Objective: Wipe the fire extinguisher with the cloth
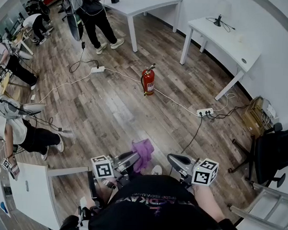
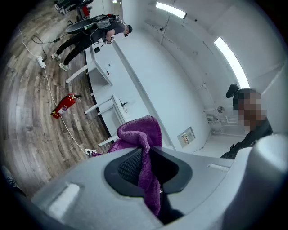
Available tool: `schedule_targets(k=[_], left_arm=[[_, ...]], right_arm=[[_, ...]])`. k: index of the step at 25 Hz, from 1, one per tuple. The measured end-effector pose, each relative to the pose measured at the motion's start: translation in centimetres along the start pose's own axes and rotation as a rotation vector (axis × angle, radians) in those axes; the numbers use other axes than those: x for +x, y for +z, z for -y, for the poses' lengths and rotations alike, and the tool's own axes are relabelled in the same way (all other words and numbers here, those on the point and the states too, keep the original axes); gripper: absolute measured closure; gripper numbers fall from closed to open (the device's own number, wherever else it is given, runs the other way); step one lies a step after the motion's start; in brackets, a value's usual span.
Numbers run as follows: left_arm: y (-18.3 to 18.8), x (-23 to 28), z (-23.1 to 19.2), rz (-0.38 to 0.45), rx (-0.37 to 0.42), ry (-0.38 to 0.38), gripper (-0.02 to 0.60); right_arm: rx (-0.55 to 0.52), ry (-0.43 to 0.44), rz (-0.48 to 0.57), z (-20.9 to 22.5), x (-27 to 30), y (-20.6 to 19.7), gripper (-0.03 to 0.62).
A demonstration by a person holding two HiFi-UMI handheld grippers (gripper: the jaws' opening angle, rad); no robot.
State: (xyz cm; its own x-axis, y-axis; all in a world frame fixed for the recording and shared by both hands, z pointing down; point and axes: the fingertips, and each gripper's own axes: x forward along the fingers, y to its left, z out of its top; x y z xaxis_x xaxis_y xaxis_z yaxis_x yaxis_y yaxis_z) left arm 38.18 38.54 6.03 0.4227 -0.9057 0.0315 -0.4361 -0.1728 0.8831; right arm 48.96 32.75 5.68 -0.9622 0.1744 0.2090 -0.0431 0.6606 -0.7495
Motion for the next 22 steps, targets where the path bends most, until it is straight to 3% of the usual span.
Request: schedule_targets(k=[11, 16, 22], left_arm=[[-0.4, 0.1, 0.4, -0.008, -0.004, -0.002, 0.543], [-0.6, 0.0, 0.4, -0.003, -0.009, 0.004, 0.543], [-0.8, -1.1, 0.1, 0.014, -0.037, 0.025, 0.543]], right_arm=[[0.004, -0.018, 0.018, 0.1, -0.6, 0.1, 0.592], [0.01, 0.02, 0.021, -0.4, -0.6, 0.1, 0.591], [0.058, 0.012, 0.036, -0.1, -0.2, -0.2, 0.591]])
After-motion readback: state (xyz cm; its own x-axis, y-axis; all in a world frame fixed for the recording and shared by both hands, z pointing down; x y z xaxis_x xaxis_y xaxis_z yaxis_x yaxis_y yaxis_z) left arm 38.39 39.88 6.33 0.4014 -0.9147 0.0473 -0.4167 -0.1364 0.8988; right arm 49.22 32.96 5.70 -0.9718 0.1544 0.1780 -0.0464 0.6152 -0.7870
